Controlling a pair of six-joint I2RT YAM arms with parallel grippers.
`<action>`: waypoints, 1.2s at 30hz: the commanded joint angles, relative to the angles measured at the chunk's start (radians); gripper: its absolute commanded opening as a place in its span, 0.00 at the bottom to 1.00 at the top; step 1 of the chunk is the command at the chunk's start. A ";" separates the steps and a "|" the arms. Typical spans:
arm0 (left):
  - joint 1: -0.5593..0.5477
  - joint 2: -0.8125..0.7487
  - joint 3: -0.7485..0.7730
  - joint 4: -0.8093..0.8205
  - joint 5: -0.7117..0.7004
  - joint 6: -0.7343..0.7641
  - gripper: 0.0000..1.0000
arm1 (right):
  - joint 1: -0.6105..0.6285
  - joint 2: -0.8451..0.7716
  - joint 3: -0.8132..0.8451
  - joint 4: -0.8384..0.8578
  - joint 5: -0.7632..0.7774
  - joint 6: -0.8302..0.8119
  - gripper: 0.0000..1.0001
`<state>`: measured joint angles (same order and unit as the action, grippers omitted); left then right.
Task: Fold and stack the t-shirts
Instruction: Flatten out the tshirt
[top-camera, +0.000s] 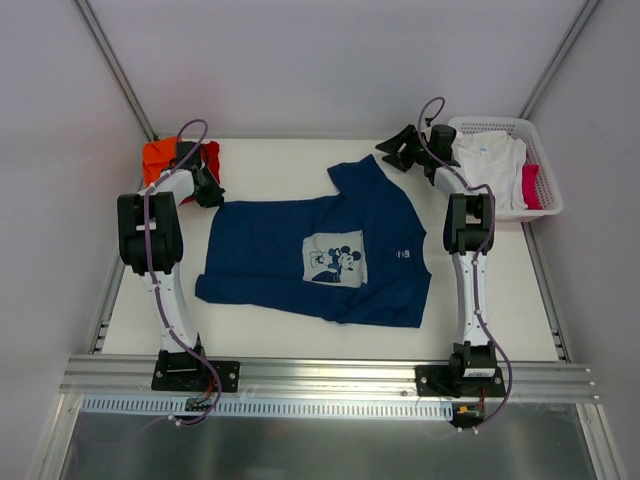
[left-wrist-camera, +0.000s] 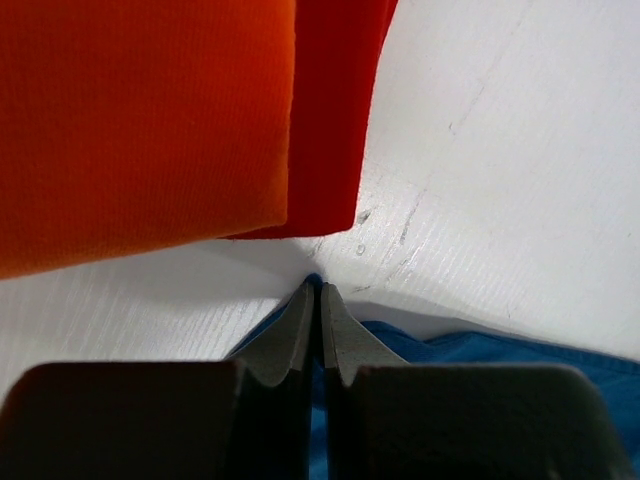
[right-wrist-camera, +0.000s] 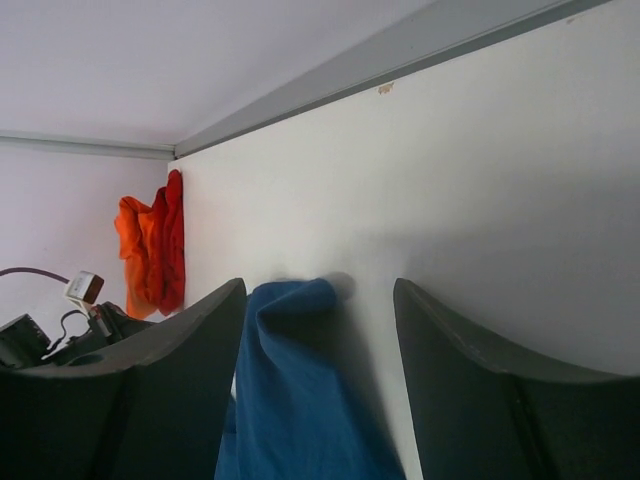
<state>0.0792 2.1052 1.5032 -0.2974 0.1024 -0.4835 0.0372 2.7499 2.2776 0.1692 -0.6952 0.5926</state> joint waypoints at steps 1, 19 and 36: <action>-0.012 -0.016 -0.011 -0.045 0.023 -0.012 0.00 | 0.004 0.007 0.040 0.108 -0.052 0.081 0.64; -0.027 0.001 0.002 -0.045 0.019 -0.021 0.00 | 0.075 -0.048 -0.062 0.134 -0.113 0.072 0.56; -0.027 -0.008 0.011 -0.043 0.026 -0.007 0.00 | 0.087 -0.154 -0.187 0.108 -0.113 0.001 0.00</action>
<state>0.0643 2.1052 1.5036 -0.2981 0.1219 -0.4904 0.1268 2.7182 2.1117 0.2722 -0.7925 0.6342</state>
